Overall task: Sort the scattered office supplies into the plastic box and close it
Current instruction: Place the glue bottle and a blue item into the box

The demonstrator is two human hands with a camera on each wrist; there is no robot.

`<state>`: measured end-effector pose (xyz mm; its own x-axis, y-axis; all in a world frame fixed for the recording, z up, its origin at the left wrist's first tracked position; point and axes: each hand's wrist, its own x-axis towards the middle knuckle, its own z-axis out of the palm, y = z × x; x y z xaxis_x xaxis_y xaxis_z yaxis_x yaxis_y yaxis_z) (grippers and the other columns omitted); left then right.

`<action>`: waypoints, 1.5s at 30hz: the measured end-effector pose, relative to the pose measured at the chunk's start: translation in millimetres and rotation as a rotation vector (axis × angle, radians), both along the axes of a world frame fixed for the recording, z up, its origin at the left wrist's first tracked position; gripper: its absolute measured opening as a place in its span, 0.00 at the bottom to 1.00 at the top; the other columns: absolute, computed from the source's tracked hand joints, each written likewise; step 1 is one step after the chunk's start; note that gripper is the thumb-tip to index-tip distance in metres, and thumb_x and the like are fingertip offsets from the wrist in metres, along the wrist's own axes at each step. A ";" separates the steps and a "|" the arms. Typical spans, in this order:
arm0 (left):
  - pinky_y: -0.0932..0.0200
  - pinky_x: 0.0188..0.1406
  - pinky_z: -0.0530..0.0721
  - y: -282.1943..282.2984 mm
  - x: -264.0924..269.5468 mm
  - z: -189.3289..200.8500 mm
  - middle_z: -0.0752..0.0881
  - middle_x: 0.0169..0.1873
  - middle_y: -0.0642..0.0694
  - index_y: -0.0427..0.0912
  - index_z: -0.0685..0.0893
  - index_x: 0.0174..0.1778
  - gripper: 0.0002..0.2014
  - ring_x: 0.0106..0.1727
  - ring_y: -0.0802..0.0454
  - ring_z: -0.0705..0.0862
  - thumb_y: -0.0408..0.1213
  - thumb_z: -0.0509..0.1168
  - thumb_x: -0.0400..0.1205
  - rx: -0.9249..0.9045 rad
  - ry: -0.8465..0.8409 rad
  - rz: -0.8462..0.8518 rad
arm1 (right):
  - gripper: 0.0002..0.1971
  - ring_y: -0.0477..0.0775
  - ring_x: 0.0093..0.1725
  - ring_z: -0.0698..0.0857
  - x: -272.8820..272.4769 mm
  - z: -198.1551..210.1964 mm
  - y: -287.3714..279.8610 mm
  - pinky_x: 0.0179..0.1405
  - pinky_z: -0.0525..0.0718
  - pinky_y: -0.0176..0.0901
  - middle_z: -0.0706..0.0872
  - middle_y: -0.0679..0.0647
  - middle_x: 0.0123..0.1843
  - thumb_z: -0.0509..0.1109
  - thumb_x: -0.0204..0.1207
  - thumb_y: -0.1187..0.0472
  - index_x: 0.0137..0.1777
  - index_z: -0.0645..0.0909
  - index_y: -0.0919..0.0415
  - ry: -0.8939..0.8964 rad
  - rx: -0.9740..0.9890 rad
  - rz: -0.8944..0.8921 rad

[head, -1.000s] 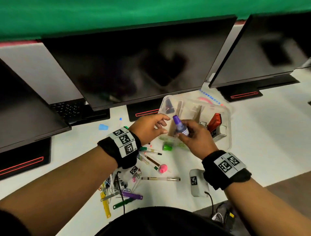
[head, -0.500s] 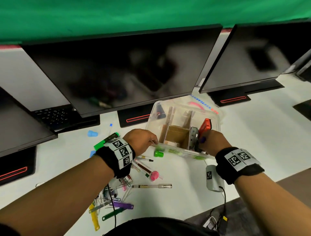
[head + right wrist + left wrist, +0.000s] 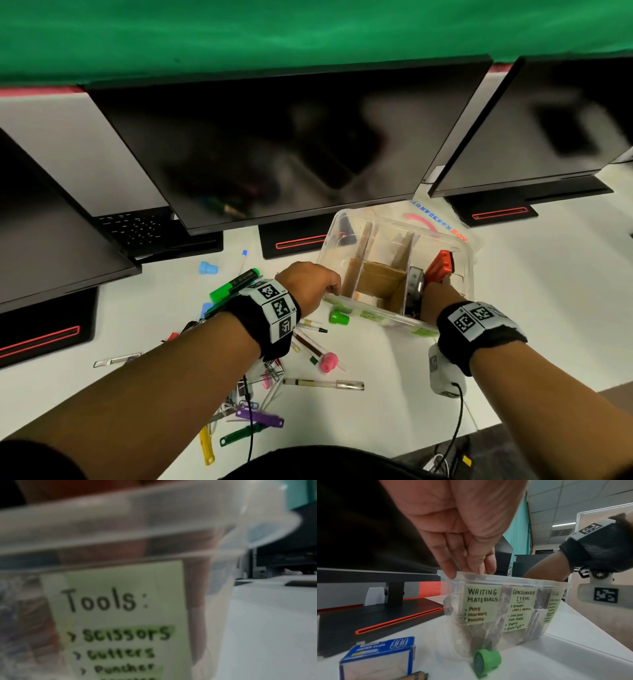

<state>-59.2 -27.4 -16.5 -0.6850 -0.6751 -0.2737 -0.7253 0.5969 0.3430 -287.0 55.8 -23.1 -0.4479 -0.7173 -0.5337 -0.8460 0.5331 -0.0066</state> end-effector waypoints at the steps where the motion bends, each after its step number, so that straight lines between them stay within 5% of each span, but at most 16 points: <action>1: 0.51 0.58 0.84 -0.1 -0.1 -0.2 0.87 0.55 0.54 0.58 0.84 0.55 0.19 0.57 0.49 0.84 0.28 0.61 0.80 -0.005 0.002 -0.009 | 0.15 0.61 0.63 0.82 -0.4 0.4 0.5 0.63 0.78 0.44 0.84 0.63 0.62 0.57 0.82 0.64 0.64 0.77 0.69 -0.002 0.003 -0.001; 6: 0.55 0.57 0.84 -2.4 -1.5 -0.8 0.87 0.55 0.54 0.56 0.85 0.55 0.17 0.57 0.50 0.84 0.28 0.62 0.81 -0.013 0.030 -0.030 | 0.10 0.61 0.55 0.86 -0.9 12.6 -3.8 0.56 0.84 0.47 0.87 0.62 0.53 0.65 0.76 0.66 0.55 0.81 0.68 0.025 -0.088 -0.069; 10: 0.54 0.57 0.84 -3.5 -0.7 -3.4 0.88 0.55 0.54 0.56 0.85 0.56 0.17 0.57 0.50 0.84 0.29 0.62 0.81 -0.005 0.040 -0.020 | 0.12 0.60 0.46 0.87 15.5 19.9 -3.4 0.42 0.84 0.46 0.85 0.58 0.41 0.65 0.75 0.57 0.48 0.82 0.66 -0.023 -0.284 0.019; 14: 0.56 0.60 0.82 -3.0 4.5 -6.6 0.87 0.58 0.53 0.55 0.84 0.59 0.17 0.60 0.50 0.83 0.30 0.60 0.82 -0.033 0.068 -0.045 | 0.15 0.54 0.45 0.85 40.3 9.7 12.6 0.44 0.81 0.41 0.90 0.55 0.46 0.69 0.75 0.46 0.51 0.88 0.56 -0.266 -0.347 0.227; 20: 0.57 0.66 0.74 -29.2 58.1 -4.2 0.85 0.60 0.49 0.46 0.86 0.57 0.15 0.65 0.49 0.79 0.31 0.57 0.83 -0.125 0.158 0.140 | 0.13 0.55 0.56 0.84 47.8 -10.3 30.5 0.54 0.81 0.44 0.88 0.51 0.57 0.66 0.79 0.52 0.59 0.86 0.52 -0.290 -0.467 0.215; 27: 0.58 0.61 0.77 -48.2 112.1 -32.5 0.86 0.61 0.46 0.48 0.85 0.58 0.13 0.61 0.46 0.82 0.35 0.59 0.82 0.038 -0.169 0.283 | 0.12 0.56 0.55 0.84 49.9 -12.9 25.4 0.52 0.81 0.45 0.88 0.50 0.56 0.64 0.79 0.51 0.57 0.85 0.50 -0.244 -0.466 0.215; 34: 0.57 0.58 0.77 -36.7 84.0 -51.2 0.83 0.59 0.46 0.49 0.82 0.60 0.14 0.59 0.48 0.81 0.48 0.60 0.82 0.038 -0.167 0.202 | 0.10 0.56 0.49 0.84 51.1 -14.0 25.6 0.43 0.79 0.41 0.89 0.52 0.51 0.65 0.79 0.51 0.53 0.85 0.50 -0.237 -0.481 0.192; 41: 0.52 0.76 0.71 -55.8 29.0 -54.4 0.70 0.75 0.47 0.48 0.69 0.76 0.28 0.77 0.47 0.68 0.31 0.64 0.79 0.004 -0.206 0.182 | 0.11 0.55 0.51 0.84 50.5 -13.6 25.2 0.46 0.80 0.43 0.88 0.51 0.53 0.65 0.79 0.50 0.53 0.85 0.50 -0.250 -0.465 0.189; 45: 0.52 0.68 0.78 -60.8 18.2 -61.8 0.78 0.66 0.43 0.47 0.76 0.70 0.22 0.67 0.44 0.78 0.38 0.67 0.79 0.011 -0.304 0.164 | 0.11 0.55 0.52 0.84 50.4 -13.6 25.5 0.47 0.81 0.43 0.88 0.51 0.53 0.64 0.79 0.49 0.54 0.84 0.50 -0.251 -0.458 0.193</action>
<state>-41.0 -88.2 -78.3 -0.4535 -0.7652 -0.4569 -0.8814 0.4612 0.1023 -236.5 81.3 -36.7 -0.1848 -0.9575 -0.2214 -0.8705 0.2640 -0.4153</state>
